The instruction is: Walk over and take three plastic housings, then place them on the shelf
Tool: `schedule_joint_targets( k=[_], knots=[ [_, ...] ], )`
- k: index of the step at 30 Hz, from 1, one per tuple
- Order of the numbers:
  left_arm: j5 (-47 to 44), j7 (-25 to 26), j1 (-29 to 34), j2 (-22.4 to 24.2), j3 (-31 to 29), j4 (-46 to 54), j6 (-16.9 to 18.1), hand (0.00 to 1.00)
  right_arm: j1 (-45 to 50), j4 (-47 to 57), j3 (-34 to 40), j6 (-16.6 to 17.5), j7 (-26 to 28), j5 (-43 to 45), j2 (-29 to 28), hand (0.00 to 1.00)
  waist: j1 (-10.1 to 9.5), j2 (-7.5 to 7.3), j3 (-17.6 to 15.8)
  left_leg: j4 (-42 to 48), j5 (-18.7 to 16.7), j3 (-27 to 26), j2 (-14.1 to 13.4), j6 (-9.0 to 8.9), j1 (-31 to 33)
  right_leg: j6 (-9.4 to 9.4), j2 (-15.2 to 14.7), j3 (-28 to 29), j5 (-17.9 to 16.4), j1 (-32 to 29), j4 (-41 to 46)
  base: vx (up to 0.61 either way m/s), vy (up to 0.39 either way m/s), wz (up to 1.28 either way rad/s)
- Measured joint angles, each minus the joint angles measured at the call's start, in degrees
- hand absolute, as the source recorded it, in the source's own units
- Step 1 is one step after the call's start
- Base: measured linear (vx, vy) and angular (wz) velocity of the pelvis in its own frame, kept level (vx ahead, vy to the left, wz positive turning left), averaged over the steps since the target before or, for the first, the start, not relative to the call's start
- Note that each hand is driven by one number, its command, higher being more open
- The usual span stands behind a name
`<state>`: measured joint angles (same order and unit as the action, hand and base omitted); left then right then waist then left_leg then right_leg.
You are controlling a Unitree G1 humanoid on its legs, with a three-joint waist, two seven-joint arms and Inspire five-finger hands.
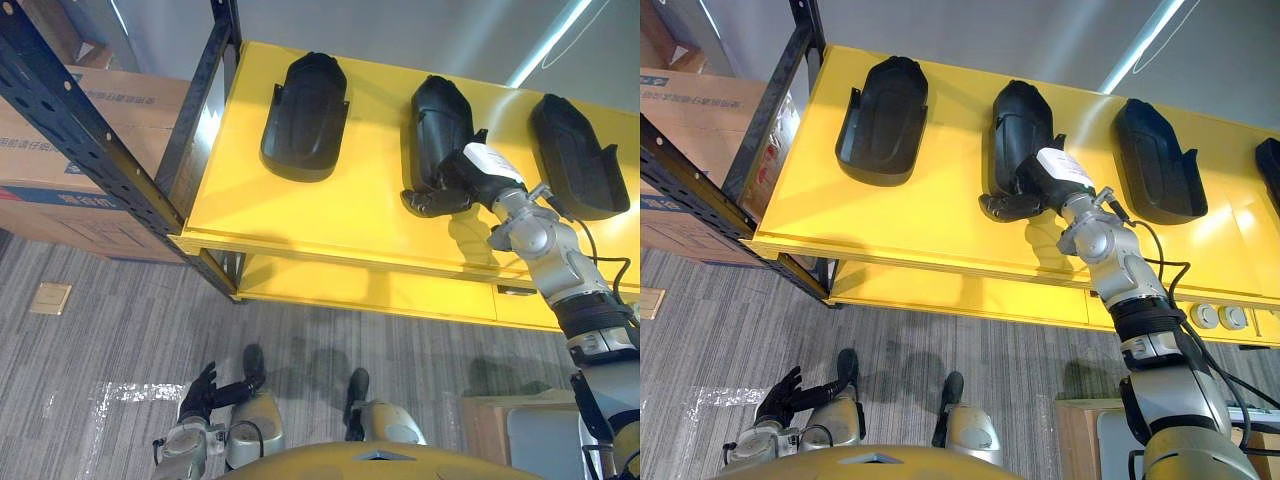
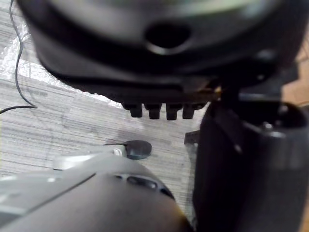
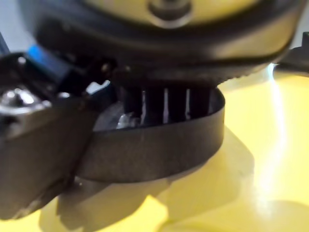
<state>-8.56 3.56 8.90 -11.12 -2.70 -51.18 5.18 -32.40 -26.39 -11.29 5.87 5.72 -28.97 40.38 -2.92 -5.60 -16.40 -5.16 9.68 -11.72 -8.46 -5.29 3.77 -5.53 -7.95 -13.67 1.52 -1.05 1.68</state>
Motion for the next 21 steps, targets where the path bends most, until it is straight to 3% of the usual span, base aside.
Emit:
schedule_joint_targets(
  k=[8,9,21],
  knots=[
    [0.0,0.0,0.0,0.11,0.0,0.0,0.03,1.0,-0.48,-0.64,0.0,0.06,-0.09,0.02,0.0,0.0,0.02,0.05,-0.06,-0.01,-0.02,0.01,0.0,-0.03,0.05,0.21,0.0,-0.01,-0.16,-0.02,-0.02,0.0,0.0,0.0],
    [0.0,0.0,-0.01,0.11,0.0,0.0,0.03,1.0,-0.58,-0.8,0.0,0.11,-0.09,0.05,0.0,1.0,0.03,0.06,-0.07,-0.01,-0.04,0.0,0.0,-0.05,0.05,0.22,0.0,0.0,-0.17,-0.02,-0.03,0.0,0.0,0.0],
    [0.13,-0.05,-0.02,0.35,-0.12,0.01,0.06,1.0,-1.16,-0.62,0.73,0.53,-1.72,-0.03,3.04,1.0,0.17,0.17,-0.14,0.0,-0.1,-0.09,0.03,-0.11,0.01,-0.16,0.04,-0.03,0.13,0.25,-0.53,0.0,0.0,0.0]
  ],
)
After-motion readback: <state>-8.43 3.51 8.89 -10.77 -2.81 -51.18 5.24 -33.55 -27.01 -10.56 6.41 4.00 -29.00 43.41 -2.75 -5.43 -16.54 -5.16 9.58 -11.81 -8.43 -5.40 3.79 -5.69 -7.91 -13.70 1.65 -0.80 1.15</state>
